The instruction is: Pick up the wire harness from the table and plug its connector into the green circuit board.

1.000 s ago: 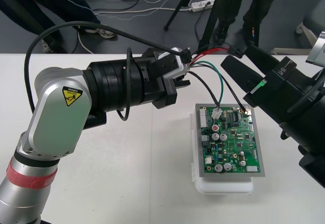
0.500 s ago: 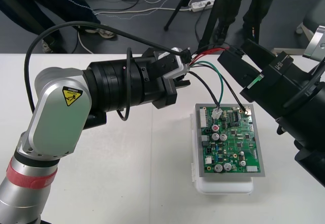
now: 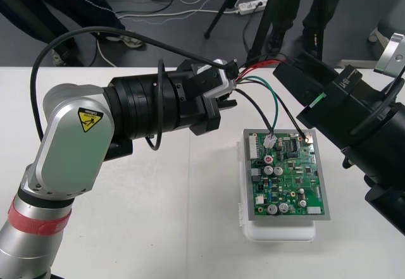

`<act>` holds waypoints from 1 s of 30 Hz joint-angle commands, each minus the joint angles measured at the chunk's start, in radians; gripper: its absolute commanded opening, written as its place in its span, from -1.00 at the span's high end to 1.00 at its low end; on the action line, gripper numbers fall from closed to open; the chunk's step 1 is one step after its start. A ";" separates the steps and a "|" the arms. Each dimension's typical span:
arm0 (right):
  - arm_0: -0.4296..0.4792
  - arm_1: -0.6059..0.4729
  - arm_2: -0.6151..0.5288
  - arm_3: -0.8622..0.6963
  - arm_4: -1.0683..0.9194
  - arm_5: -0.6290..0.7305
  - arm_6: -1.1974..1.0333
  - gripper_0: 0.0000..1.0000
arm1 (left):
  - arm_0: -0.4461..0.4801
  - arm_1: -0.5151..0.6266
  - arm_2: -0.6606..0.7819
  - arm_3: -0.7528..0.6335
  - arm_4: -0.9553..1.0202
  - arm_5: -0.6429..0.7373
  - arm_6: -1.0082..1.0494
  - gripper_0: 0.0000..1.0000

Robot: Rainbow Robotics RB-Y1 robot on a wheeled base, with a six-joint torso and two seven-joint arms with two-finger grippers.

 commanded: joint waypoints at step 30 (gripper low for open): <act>-0.030 0.015 0.012 -0.010 0.007 0.011 -0.020 1.00 | -0.040 0.022 -0.021 -0.002 0.014 0.076 0.083 -1.00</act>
